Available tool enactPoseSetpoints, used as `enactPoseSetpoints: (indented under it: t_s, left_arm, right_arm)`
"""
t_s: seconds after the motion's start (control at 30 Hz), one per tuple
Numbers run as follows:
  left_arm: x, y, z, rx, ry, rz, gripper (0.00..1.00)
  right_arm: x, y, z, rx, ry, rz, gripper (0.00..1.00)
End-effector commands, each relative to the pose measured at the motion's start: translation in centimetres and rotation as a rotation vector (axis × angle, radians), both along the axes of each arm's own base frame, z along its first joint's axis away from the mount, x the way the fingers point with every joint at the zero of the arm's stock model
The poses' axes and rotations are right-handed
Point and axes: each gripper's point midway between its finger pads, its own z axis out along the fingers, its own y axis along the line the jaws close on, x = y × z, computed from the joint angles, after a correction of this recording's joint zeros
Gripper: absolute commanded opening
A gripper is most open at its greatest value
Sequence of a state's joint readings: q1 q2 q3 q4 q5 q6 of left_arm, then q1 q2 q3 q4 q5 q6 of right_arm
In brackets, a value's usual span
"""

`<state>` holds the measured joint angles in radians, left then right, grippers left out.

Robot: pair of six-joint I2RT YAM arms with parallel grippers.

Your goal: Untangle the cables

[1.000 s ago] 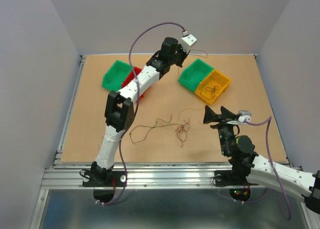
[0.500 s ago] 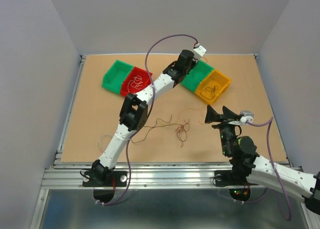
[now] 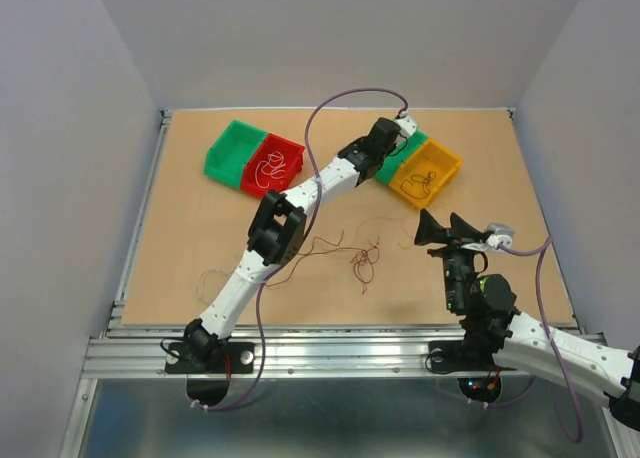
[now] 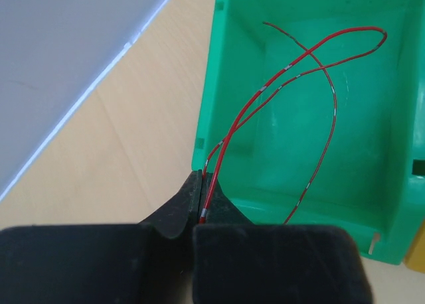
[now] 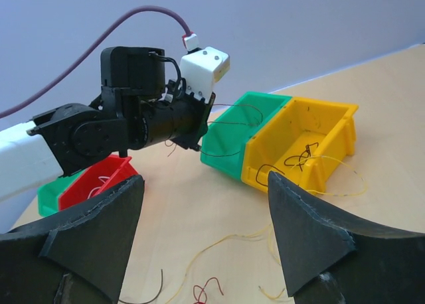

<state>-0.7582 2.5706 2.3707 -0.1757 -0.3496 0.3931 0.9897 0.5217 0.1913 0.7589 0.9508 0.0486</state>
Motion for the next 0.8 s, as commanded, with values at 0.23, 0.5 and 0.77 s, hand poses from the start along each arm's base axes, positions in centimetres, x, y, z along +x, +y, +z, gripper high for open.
enactPoseSetpoints:
  t_s: [0.23,0.5,0.77]
  left_arm:
    - [-2.1,-0.9,4.3,0.034,-0.028,-0.064,0.41]
    - [-3.5,-0.4,10.8,-0.024,-0.078,-0.082,0.62]
    - [-7.1,1.3,15.0,-0.099,-0.019,-0.143,0.99]
  right_arm:
    - [0.2,-0.4,-1.0,0.011,0.017,-0.034,0.80]
    - [0.2,-0.3,-0.8,0.015,0.017,-0.029,0.80]
    - [0.9,0.7,-1.3,-0.027,0.058,-0.035,0.83]
